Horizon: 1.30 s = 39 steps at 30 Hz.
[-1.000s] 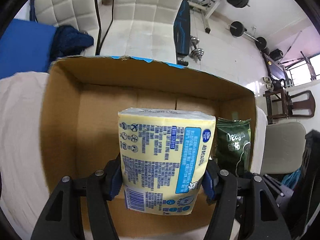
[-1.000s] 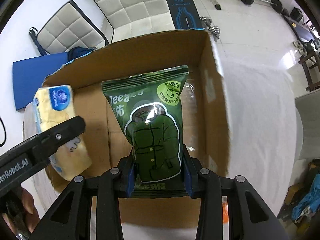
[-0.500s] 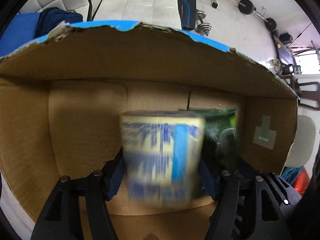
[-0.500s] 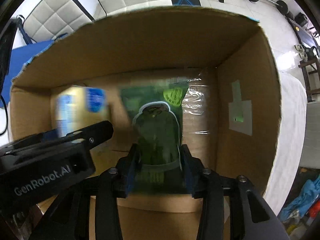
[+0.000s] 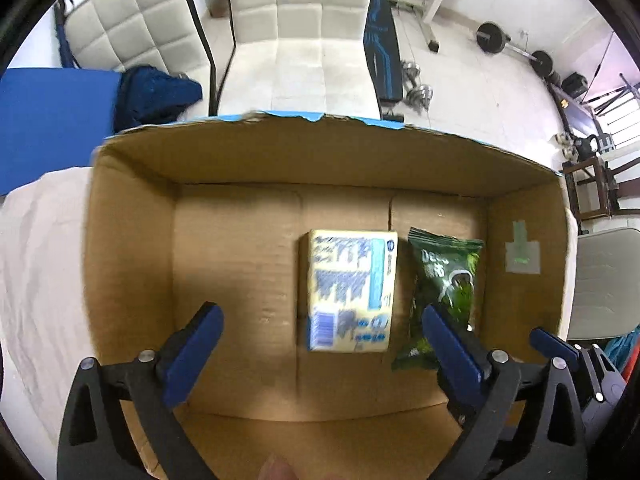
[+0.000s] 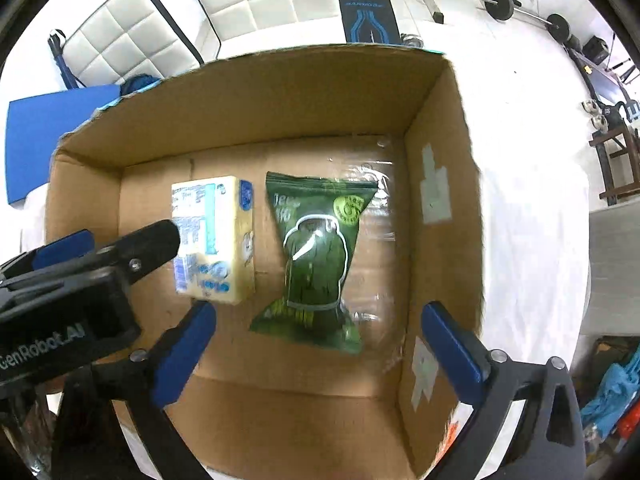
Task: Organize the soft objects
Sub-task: 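Grasp the red-orange snack bag with the left tool while the right tool grasps the lavender cloth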
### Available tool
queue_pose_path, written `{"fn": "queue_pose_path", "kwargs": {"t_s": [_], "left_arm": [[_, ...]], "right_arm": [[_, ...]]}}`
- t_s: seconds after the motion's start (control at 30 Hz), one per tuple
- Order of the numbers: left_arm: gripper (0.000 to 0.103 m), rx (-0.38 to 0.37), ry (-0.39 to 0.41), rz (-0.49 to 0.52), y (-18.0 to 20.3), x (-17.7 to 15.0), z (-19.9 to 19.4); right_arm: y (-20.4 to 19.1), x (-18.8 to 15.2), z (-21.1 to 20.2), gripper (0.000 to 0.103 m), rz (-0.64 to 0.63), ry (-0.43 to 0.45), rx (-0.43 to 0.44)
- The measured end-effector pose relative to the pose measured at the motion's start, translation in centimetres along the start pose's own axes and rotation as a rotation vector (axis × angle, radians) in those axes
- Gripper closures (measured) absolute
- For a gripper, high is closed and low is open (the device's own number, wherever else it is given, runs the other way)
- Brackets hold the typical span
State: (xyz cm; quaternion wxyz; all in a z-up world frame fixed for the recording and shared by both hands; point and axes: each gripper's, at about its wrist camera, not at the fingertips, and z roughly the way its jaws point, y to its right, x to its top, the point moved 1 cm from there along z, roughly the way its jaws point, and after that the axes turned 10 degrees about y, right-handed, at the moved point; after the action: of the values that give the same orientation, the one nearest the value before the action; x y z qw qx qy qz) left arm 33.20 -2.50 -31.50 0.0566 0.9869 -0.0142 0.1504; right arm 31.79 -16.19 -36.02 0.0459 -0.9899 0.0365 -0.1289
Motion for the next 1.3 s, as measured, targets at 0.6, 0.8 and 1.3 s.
{"fn": "queue_pose_path", "kwargs": {"t_s": [0.6, 0.8, 1.3], "left_arm": [[0.001, 0.117, 0.3, 0.032, -0.9, -7.3, -11.5], [0.001, 0.107, 0.361, 0.027, -1.6, -9.3, -15.5], [0.001, 0.085, 0.037, 0.111, -5.2, -17.5, -6.1]], "right_arm": [[-1.2, -8.0, -10.9, 0.0, -0.106, 0.188, -0.003], [-1.4, -10.5, -14.7, 0.0, -0.097, 0.246, 0.055], [5.0, -17.5, -7.4, 0.0, -0.045, -0.004, -0.039]]}}
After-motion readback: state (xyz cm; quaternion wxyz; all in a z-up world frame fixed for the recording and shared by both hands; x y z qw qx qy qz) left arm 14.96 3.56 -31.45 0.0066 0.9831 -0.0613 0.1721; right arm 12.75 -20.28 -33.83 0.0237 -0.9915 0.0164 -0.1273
